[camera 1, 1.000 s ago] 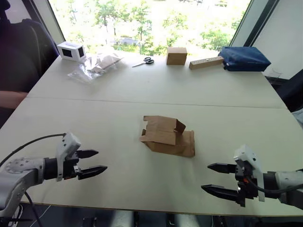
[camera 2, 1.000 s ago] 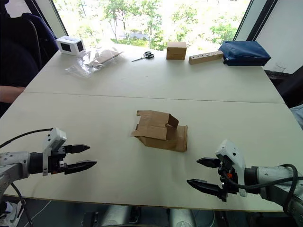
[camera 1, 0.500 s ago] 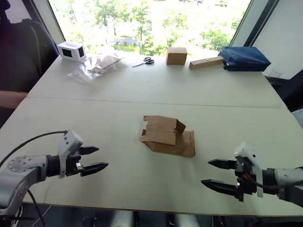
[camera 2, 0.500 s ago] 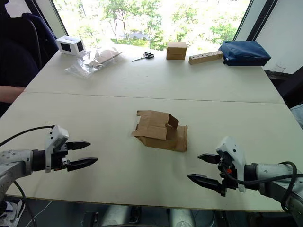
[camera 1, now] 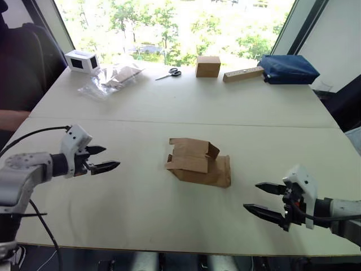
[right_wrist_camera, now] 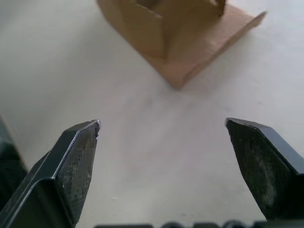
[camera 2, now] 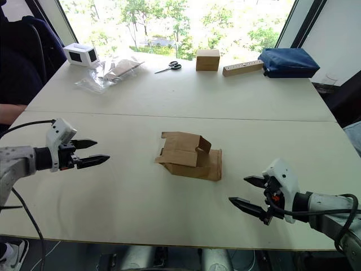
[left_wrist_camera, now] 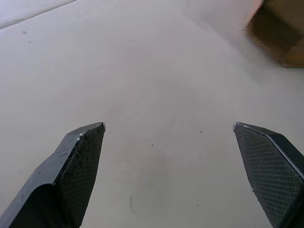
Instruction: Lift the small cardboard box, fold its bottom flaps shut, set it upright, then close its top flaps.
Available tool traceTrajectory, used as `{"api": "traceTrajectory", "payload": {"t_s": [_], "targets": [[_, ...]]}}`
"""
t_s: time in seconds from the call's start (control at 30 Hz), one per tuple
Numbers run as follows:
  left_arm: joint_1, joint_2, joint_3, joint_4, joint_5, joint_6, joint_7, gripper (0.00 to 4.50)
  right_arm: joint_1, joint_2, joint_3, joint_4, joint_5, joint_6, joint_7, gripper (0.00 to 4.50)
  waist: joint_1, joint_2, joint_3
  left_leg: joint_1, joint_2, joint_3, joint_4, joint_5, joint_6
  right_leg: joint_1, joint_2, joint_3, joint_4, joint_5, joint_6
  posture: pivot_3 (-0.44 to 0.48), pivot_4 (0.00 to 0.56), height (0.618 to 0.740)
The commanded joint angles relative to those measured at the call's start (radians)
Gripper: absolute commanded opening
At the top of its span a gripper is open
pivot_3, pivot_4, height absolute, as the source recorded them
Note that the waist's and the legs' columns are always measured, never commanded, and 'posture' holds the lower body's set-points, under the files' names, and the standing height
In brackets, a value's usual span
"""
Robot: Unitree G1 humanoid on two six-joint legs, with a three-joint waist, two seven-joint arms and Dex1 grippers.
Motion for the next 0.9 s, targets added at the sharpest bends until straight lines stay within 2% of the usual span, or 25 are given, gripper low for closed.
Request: {"api": "traceTrajectory", "payload": {"t_s": [0.03,0.23,0.3,0.4,0.6,0.9], "targets": [[-0.133,-0.015,-0.104,0.053,-0.08,0.125,-0.173,4.43,-0.061,0.021,-0.014,-0.025,0.018,-0.043,0.0,4.48,0.003,0.0,0.0,0.0,0.0,0.0,0.0,0.0,0.0,0.0,0.0,0.0,0.0,0.0,0.0,0.0,0.15,0.74],[-0.349,-0.163,-0.174,0.244,-0.127,0.339,-0.186,4.43,-0.082,-0.034,0.069,-0.115,-0.061,-0.041,-0.017,4.48,0.002,-0.001,0.0,-0.001,-0.001,-0.002,0.001,0.0,0.0,0.001,0.001,0.0,0.001,0.001,0.003,0.0,0.15,0.74],[-0.452,-0.234,-0.203,0.402,-0.102,0.436,-0.156,4.43,-0.113,-0.036,0.105,-0.166,-0.065,-0.027,-0.051,4.48,0.001,-0.001,0.0,-0.001,-0.001,-0.002,0.004,0.0,0.0,0.001,0.001,0.0,0.002,0.002,0.003,0.0,0.15,0.74],[-0.552,-0.301,-0.207,0.544,-0.102,0.467,-0.192,4.43,-0.142,-0.014,0.122,-0.203,-0.039,0.005,-0.098,4.48,0.0,-0.002,0.0,-0.001,-0.002,-0.003,0.006,0.0,0.0,0.001,0.003,0.0,0.002,0.001,0.004,0.0,0.15,0.74],[-0.618,-0.391,-0.249,0.631,-0.084,0.491,-0.222,4.43,-0.151,-0.017,0.11,-0.233,-0.038,0.051,-0.152,4.48,0.0,-0.002,0.0,-0.003,0.0,-0.003,0.006,-0.001,0.002,0.001,0.004,0.0,0.003,0.001,0.005,0.0,0.15,0.74],[-0.683,-0.471,-0.324,0.739,-0.015,0.462,-0.277,4.43,-0.133,-0.018,0.067,-0.244,0.002,0.085,-0.17,4.48,0.002,-0.002,0.0,-0.003,0.0,-0.003,0.008,-0.001,0.002,0.001,0.003,0.001,0.003,0.0,0.002,0.0,0.15,0.74]]}}
